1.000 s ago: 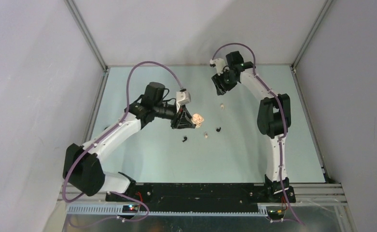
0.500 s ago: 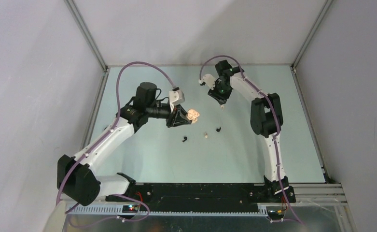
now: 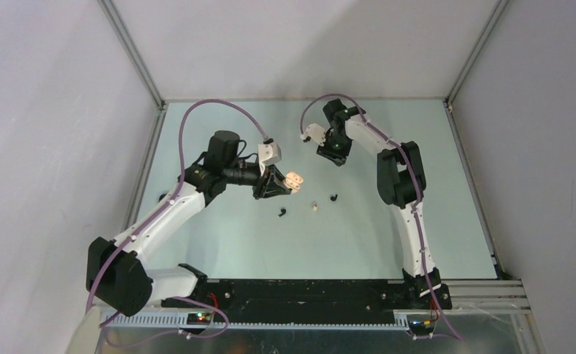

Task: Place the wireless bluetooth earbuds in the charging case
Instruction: Pick up the right earbud from the center of the board.

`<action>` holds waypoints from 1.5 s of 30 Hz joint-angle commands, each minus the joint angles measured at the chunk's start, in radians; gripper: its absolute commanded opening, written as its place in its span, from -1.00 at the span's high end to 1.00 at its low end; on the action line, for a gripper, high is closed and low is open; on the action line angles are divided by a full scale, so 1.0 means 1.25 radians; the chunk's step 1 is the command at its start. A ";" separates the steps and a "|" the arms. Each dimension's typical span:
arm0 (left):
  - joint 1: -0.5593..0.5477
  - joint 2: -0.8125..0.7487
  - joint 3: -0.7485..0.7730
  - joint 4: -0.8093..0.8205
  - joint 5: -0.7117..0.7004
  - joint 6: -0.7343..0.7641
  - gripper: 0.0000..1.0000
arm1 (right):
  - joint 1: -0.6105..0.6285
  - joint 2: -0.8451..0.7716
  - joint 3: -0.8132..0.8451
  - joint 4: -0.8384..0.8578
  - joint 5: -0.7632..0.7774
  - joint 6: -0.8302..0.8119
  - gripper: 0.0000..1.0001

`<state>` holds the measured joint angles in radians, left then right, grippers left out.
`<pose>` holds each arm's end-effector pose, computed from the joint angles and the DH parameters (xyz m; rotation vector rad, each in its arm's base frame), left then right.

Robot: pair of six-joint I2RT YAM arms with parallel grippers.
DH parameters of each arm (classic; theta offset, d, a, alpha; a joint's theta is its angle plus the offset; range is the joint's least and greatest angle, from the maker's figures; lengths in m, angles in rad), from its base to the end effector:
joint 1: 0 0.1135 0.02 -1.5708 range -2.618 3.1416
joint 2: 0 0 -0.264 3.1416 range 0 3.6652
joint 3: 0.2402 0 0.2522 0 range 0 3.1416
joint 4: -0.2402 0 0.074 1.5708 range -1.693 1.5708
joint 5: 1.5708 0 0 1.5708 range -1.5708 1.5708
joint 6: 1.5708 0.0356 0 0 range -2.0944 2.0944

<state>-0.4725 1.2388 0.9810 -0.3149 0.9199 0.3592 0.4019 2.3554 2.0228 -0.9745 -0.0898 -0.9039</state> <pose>0.2244 -0.1465 0.3069 1.2920 1.5991 -1.0429 0.4462 0.1931 0.1714 -1.7534 2.2646 0.0303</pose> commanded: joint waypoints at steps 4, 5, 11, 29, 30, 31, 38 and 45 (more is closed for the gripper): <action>0.003 0.006 -0.008 0.038 0.014 0.011 1.00 | 0.005 0.019 0.052 0.002 0.006 -0.028 0.17; 0.004 0.007 -0.009 0.038 0.014 0.011 1.00 | 0.005 0.020 0.052 -0.001 0.005 -0.031 0.18; 0.004 0.019 -0.005 0.038 0.014 0.011 1.00 | 0.003 0.031 0.061 -0.013 -0.012 -0.046 0.21; 0.002 0.047 0.006 0.028 0.010 0.017 1.00 | 0.002 0.025 0.064 -0.031 -0.053 -0.044 0.71; 0.002 0.048 0.007 0.028 0.011 0.016 1.00 | 0.001 0.021 0.061 -0.031 -0.059 -0.036 0.71; 0.002 0.049 0.008 0.028 0.011 0.015 1.00 | 0.000 0.010 0.054 -0.030 -0.062 -0.028 0.70; 0.002 0.057 -0.003 0.066 -0.004 -0.023 1.00 | -0.010 -0.085 -0.013 0.022 -0.111 0.058 0.72; 0.002 0.101 -0.004 0.119 -0.026 -0.110 1.00 | 0.010 -0.309 -0.305 0.290 -0.042 0.180 0.74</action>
<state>-0.4725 1.3384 0.9764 -0.2424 0.9073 0.3012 0.3958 2.1838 1.8038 -0.8467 -0.1879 -0.7895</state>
